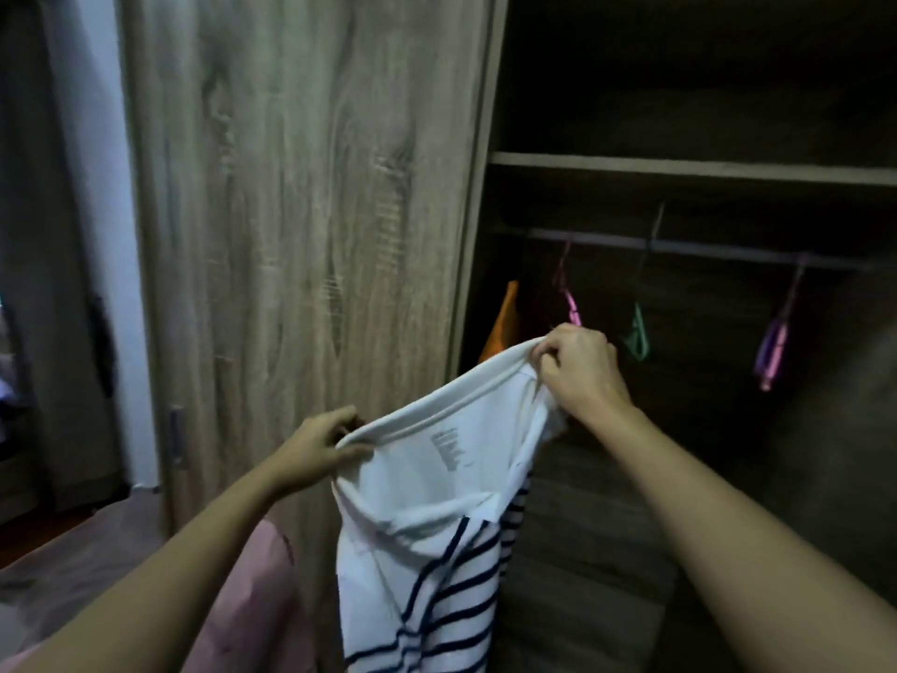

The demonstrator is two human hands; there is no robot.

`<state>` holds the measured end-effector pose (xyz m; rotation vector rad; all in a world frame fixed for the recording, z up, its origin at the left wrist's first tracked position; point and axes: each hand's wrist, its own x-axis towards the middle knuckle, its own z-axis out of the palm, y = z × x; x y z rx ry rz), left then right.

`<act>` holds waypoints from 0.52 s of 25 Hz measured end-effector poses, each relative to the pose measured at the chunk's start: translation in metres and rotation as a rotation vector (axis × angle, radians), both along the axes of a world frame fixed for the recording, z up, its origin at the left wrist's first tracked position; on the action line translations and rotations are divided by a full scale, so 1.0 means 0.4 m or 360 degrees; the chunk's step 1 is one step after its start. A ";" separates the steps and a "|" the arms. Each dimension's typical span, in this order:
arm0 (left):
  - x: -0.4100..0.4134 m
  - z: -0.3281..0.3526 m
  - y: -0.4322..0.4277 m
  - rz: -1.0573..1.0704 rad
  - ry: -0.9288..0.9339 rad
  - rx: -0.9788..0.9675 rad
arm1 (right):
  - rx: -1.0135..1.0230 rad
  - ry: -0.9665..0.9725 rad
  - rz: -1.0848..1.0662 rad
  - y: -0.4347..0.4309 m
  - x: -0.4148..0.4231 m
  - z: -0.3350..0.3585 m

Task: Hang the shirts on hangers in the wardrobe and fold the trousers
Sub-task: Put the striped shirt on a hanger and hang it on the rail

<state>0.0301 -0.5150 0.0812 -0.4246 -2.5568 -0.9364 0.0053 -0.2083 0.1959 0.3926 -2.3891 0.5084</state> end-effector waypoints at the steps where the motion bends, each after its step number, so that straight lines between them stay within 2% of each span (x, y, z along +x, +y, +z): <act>1: -0.004 0.041 0.023 -0.0040 0.0002 0.0025 | 0.0026 -0.0011 -0.0056 0.043 0.004 0.011; 4: -0.030 0.118 0.090 -0.0151 0.0153 0.0161 | 0.0114 -0.0074 -0.0305 0.155 0.030 0.023; 8: -0.048 0.164 0.191 -0.0219 0.0266 -0.0181 | 0.0251 -0.0228 -0.0524 0.259 0.053 0.016; 11: -0.065 0.233 0.250 -0.0174 0.0670 -0.0038 | 0.0172 -0.0258 -0.0539 0.332 0.055 0.006; 13: -0.085 0.239 0.295 -0.0053 0.0698 -0.0198 | 0.0166 -0.0311 -0.0536 0.371 0.056 0.002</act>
